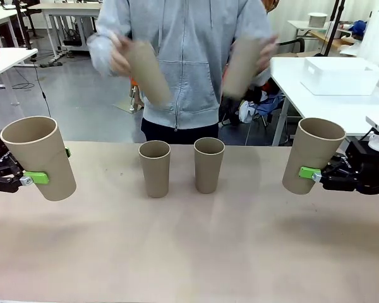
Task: Stack the cups and store them in the basket.
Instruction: Place the stack of Reusable plastic cups into the Pantry Basket.
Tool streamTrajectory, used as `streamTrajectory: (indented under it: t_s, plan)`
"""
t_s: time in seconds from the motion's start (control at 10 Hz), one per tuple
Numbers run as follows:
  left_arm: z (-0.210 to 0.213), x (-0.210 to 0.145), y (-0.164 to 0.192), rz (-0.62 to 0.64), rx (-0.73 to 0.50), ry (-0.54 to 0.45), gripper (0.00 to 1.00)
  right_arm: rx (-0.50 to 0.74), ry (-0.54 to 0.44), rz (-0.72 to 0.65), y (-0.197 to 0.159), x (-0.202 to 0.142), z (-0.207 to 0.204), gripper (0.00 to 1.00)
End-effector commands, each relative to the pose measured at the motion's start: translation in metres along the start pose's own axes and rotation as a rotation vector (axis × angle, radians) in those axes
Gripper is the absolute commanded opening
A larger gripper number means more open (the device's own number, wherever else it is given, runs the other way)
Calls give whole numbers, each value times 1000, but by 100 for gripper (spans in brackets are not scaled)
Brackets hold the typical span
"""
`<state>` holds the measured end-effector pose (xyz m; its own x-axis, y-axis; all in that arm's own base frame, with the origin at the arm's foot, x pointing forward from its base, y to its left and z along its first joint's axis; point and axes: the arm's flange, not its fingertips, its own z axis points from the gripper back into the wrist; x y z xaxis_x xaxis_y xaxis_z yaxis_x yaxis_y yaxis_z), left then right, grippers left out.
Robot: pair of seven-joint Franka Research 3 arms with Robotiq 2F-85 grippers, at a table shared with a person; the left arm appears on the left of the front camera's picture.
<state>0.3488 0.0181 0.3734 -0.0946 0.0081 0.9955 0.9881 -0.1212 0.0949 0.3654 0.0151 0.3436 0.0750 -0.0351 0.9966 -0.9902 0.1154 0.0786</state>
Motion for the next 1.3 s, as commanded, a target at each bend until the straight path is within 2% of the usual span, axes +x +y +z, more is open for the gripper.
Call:
streamTrajectory:
  t_s: [0.0,1.2]
  plan:
    - [2,3,-1,-7,5,-2,85,-3,-3,10,0,4,0,83]
    - [2,3,-1,-7,5,-2,85,-3,-3,10,0,4,0,83]
